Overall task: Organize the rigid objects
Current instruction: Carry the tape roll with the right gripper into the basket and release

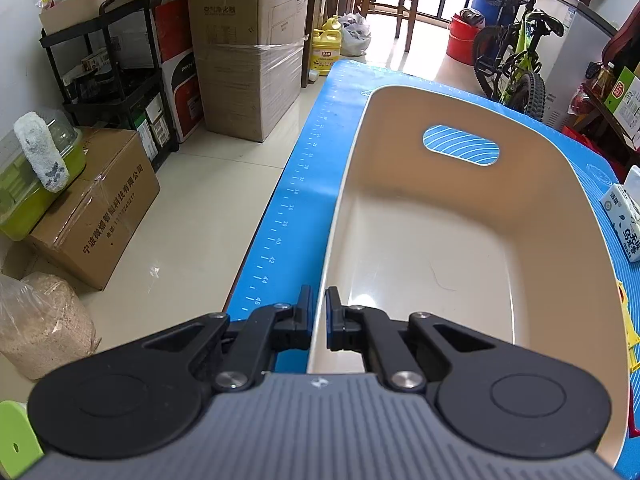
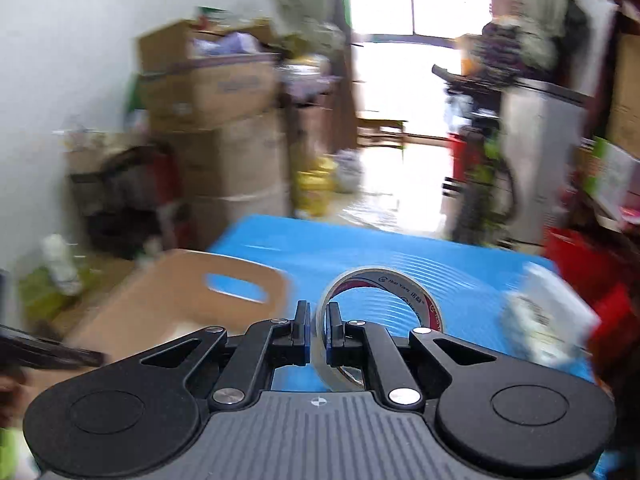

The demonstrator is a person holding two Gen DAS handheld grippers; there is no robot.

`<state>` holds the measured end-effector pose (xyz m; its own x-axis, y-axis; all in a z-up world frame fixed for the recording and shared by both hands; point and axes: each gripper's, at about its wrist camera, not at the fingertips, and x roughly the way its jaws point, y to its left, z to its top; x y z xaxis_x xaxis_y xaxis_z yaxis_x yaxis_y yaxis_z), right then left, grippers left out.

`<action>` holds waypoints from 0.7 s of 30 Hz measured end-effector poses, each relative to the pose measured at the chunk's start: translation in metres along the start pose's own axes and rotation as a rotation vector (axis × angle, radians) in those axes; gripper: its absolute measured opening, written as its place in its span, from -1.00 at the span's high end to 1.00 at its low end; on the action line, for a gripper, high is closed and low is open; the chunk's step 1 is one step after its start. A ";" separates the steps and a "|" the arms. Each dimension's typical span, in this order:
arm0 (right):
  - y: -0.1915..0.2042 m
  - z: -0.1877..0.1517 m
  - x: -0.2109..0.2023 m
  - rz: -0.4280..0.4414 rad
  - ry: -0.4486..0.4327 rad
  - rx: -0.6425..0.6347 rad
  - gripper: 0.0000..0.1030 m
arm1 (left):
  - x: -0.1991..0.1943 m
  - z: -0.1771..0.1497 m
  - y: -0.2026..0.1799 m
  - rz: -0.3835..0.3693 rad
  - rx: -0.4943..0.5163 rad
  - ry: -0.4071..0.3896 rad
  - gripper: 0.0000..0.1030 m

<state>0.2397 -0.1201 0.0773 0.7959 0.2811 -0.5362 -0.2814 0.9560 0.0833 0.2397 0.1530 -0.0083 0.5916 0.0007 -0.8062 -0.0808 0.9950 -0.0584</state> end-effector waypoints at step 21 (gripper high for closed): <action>0.114 -0.048 0.102 0.216 0.435 -0.155 0.63 | -0.001 -0.002 -0.002 0.017 0.020 -0.002 0.86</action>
<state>0.2633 0.0137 -0.0078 0.4236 0.3778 -0.8233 -0.5174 0.8469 0.1224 0.2375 0.1509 -0.0091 0.5918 0.0179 -0.8059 -0.0751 0.9966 -0.0330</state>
